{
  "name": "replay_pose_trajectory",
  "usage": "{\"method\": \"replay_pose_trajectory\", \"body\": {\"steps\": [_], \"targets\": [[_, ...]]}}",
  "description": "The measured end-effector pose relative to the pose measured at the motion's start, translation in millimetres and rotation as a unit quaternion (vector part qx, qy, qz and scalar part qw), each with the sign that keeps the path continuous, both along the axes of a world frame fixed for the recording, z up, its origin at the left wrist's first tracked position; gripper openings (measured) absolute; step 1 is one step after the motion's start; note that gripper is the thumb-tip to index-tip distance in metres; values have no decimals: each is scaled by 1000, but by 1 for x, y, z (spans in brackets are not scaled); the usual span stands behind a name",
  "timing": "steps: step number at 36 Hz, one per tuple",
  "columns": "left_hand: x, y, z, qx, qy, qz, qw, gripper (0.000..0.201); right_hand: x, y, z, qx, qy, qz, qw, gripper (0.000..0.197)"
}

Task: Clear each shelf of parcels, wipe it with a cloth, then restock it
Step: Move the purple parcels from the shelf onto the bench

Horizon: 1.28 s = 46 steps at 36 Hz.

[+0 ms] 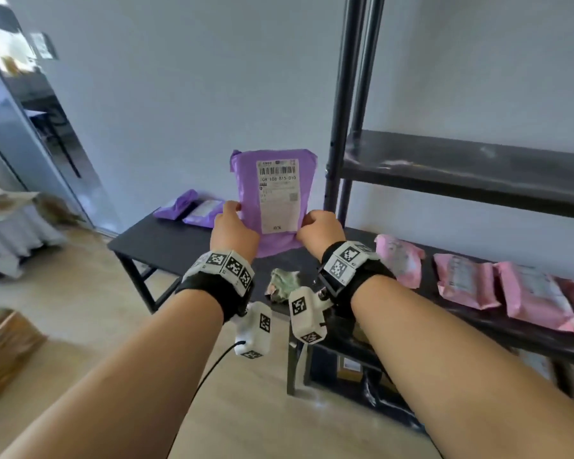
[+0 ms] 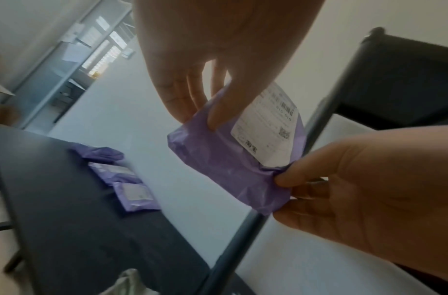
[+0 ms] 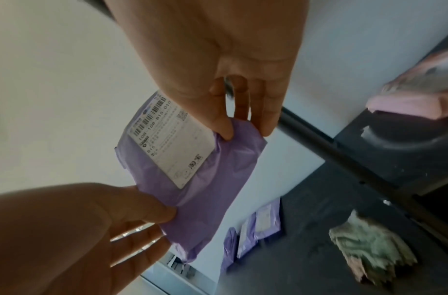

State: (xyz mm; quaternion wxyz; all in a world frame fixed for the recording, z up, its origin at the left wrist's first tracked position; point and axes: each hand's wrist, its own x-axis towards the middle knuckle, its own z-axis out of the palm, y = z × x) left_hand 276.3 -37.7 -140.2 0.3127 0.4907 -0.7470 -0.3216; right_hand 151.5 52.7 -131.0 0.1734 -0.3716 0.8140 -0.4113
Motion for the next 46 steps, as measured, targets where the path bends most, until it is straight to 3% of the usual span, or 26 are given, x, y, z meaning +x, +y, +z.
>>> {"method": "replay_pose_trajectory", "body": {"steps": [3,10,13,18,27,38,46], "targets": [[14,-31,-20,30,-52,5,998,56,11,-33,-22,39,-11,23,999,15],[13,-97,-69,77,-140,11,987,33,-1,-112,-77,117,-28,42,992,22],[5,-126,-91,118,-147,21,982,38,-15,-148,-100,154,-33,49,986,13],[-12,-167,-120,184,-149,24,971,44,-38,-199,-134,219,-49,52,973,20],[-57,-232,-157,217,-135,27,966,46,-79,-257,-170,254,-69,20,965,16],[-143,-326,-190,230,-201,-106,946,29,-147,-319,-204,307,-77,-39,948,18],[-191,-397,-213,244,-258,-225,907,44,-180,-371,-222,320,-106,-103,936,27]]}}
